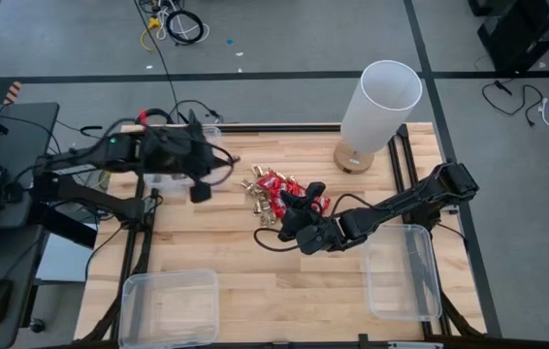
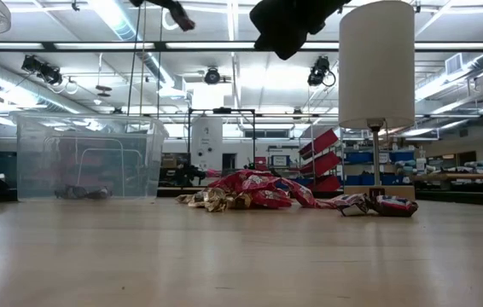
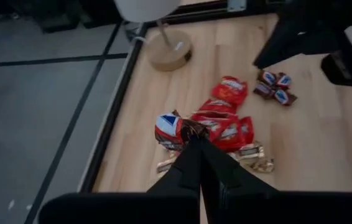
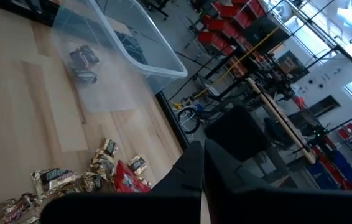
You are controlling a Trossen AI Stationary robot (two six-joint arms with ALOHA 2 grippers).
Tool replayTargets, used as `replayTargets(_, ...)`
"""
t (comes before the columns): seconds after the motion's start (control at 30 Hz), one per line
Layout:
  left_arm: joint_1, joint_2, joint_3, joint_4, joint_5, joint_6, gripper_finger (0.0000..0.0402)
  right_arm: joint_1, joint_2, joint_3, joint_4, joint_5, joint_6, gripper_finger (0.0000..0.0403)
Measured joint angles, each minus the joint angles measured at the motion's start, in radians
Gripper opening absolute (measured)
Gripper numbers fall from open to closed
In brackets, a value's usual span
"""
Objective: Sort candy
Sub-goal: Put the brown chocolate into the top left transparent bin
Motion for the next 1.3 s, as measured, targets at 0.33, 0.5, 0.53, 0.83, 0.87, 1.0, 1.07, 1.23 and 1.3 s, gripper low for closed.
replayTargets(0.33, 0.210, -0.050, 0.006, -0.150, 0.010, 0.001, 0.0000, -0.005, 0.000, 0.000, -0.008, -0.002, 0.008, 0.0000)
replayTargets(0.5, 0.328, -0.046, 0.005, -0.224, 0.065, 0.007, 0.0000, -0.014, 0.000, 0.000, -0.008, -0.002, 0.008, 0.0003)
replayTargets(0.53, 0.352, -0.045, 0.005, -0.239, 0.077, 0.009, 0.0000, -0.016, 0.000, 0.000, -0.008, -0.003, 0.008, 0.0004)
replayTargets(0.83, 0.561, -0.020, 0.005, -0.320, 0.260, 0.093, 0.0000, -0.033, 0.000, 0.000, -0.008, -0.040, 0.010, 0.0002)
replayTargets(0.87, 0.585, -0.011, 0.005, -0.331, 0.278, 0.108, 0.0000, -0.033, 0.000, 0.000, -0.008, -0.041, 0.011, 0.0001)
replayTargets(1.0, 0.673, 0.029, 0.005, -0.363, 0.371, 0.158, 0.0000, -0.035, 0.000, 0.000, -0.008, -0.048, 0.011, 0.0000)
replayTargets(1.07, 0.715, 0.054, 0.005, -0.377, 0.427, 0.193, 0.0000, -0.035, 0.000, 0.000, -0.008, -0.048, 0.011, 0.0002)
replayTargets(1.23, 0.806, 0.126, 0.005, -0.421, 0.526, 0.262, 0.0000, -0.035, 0.000, 0.000, -0.008, -0.049, 0.011, 0.0003)
replayTargets(1.3, 0.838, 0.159, 0.005, -0.422, 0.538, 0.274, 0.0000, -0.035, 0.000, 0.000, -0.008, -0.049, 0.011, 0.0002)
